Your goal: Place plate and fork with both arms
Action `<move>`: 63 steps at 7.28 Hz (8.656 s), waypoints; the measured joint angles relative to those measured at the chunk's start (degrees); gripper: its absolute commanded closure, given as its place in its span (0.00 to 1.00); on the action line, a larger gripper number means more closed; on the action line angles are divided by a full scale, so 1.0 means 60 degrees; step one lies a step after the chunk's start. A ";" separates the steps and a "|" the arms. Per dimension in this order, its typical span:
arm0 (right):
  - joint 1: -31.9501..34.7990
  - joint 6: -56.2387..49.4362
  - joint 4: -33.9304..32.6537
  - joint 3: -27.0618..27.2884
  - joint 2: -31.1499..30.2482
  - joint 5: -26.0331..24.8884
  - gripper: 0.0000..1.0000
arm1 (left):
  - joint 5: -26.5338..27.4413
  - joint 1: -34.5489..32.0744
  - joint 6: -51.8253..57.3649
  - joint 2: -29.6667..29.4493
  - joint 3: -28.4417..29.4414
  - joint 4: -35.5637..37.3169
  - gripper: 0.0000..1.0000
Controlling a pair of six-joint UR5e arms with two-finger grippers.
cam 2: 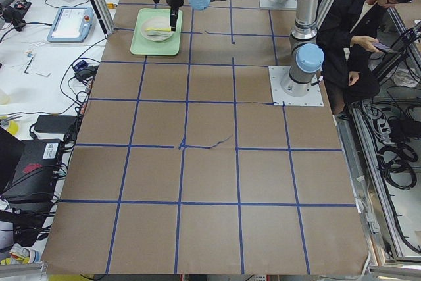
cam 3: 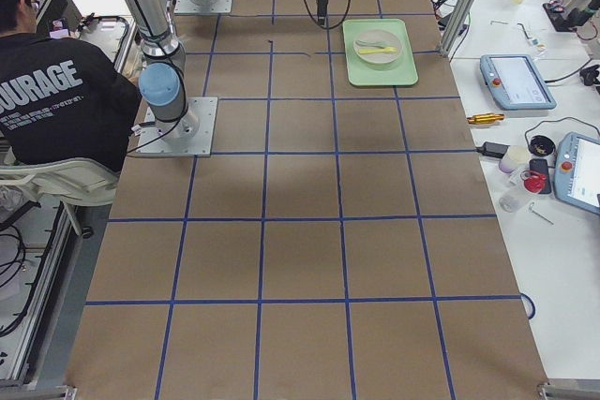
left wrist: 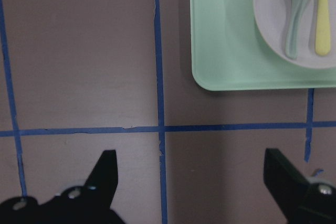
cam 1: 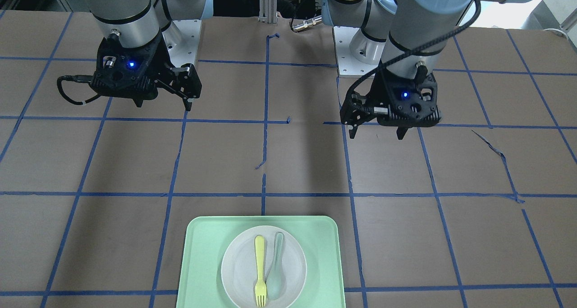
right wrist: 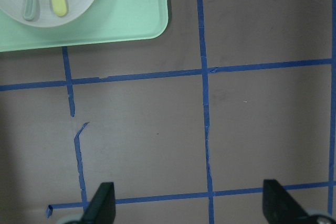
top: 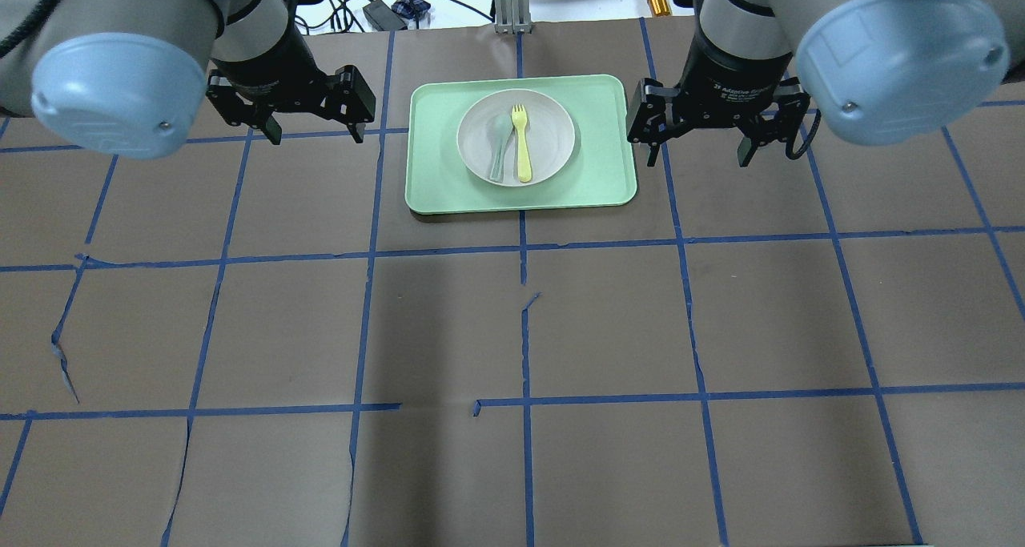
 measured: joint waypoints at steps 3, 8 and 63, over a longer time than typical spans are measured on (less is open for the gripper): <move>0.0147 -0.0152 -0.0756 -0.0229 0.0746 -0.0035 0.02 | -0.0085 -0.0029 -0.0007 0.0375 -0.0068 -0.0462 0.00; 0.1099 0.1105 -0.1624 -0.4802 0.6424 0.0228 0.25 | -0.0100 -0.0033 -0.0016 0.0265 -0.0151 -0.0475 0.00; -0.0312 -0.0483 -0.1405 0.0291 0.0867 0.0308 0.00 | -0.0055 0.0024 -0.0039 0.0132 -0.0173 -0.0466 0.00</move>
